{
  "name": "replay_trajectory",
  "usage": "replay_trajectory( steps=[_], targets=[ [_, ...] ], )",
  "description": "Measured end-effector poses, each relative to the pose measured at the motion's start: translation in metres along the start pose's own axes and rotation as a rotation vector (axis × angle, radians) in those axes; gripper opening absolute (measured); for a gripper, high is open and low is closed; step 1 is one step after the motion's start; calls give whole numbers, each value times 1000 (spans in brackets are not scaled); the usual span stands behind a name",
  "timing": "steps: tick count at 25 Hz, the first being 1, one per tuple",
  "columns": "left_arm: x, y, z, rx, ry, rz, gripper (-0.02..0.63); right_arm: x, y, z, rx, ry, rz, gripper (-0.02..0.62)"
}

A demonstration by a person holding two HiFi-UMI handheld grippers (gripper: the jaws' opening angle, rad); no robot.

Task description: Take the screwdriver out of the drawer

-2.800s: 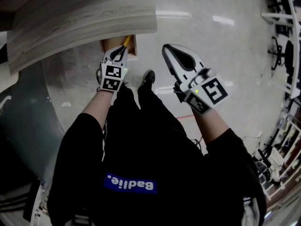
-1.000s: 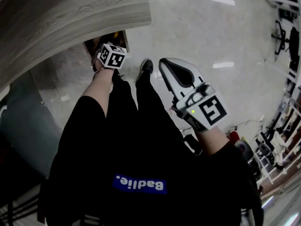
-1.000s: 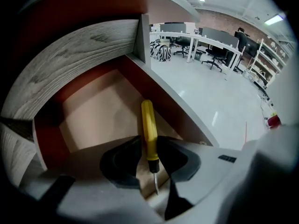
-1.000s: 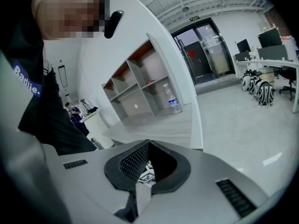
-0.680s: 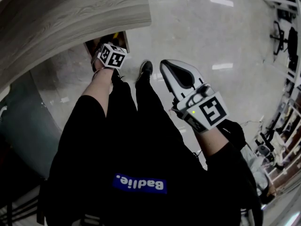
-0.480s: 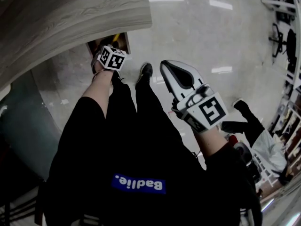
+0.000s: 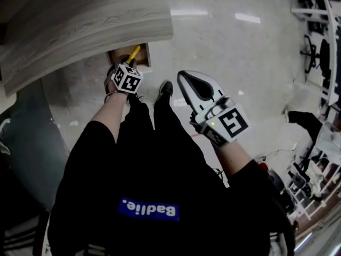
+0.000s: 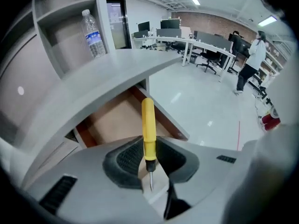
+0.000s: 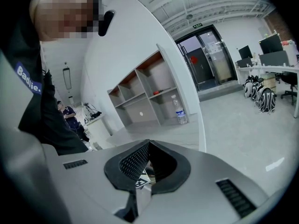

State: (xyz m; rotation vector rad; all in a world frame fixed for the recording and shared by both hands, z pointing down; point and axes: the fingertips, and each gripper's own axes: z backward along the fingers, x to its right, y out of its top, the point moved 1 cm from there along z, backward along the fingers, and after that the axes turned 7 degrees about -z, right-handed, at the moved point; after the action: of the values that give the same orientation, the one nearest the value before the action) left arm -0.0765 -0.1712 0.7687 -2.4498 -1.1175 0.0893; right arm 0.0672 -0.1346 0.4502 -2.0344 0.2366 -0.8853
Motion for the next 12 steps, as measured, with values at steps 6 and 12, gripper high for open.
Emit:
replay_trajectory(
  steps=[6,12],
  targets=[
    [11,9,55,86,-31,27,81,-20,11,2,9,14,31,29],
    [11,19,105,165,-39,74,81,-43,35,5,41,47,75,29]
  ],
)
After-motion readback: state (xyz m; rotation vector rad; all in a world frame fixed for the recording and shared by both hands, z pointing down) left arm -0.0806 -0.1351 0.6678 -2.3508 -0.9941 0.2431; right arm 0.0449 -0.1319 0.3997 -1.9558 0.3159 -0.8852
